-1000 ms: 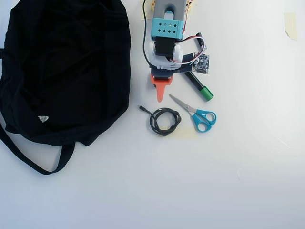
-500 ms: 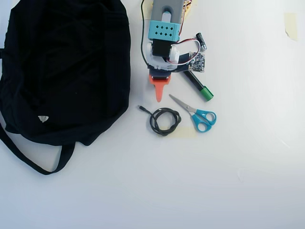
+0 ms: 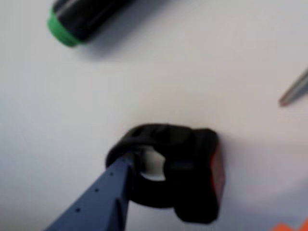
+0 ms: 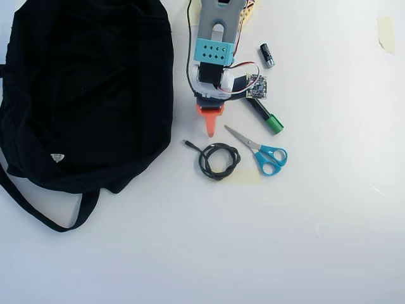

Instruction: Put the bike light into the black bag

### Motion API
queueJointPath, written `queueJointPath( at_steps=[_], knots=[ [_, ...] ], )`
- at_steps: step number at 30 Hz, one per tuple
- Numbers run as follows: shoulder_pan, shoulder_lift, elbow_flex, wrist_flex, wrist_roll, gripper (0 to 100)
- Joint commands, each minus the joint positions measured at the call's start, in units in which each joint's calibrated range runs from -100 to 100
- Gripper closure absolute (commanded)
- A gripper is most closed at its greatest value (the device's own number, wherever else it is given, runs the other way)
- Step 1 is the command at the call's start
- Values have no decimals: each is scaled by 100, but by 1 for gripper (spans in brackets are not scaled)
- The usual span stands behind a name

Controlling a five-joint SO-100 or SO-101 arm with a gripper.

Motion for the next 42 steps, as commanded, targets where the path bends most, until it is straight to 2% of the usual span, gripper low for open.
queueJointPath(
  at_steps=[1,17,22,31,36,42],
  knots=[
    [50,236,-207,-88,46,54],
    [140,186,-243,-62,36,55],
    [162,120,-270,-10,36,66],
    [199,120,-359,-2,31,76],
    [199,120,-629,395,31,84],
    [199,120,-809,619,41,88]
  ],
)
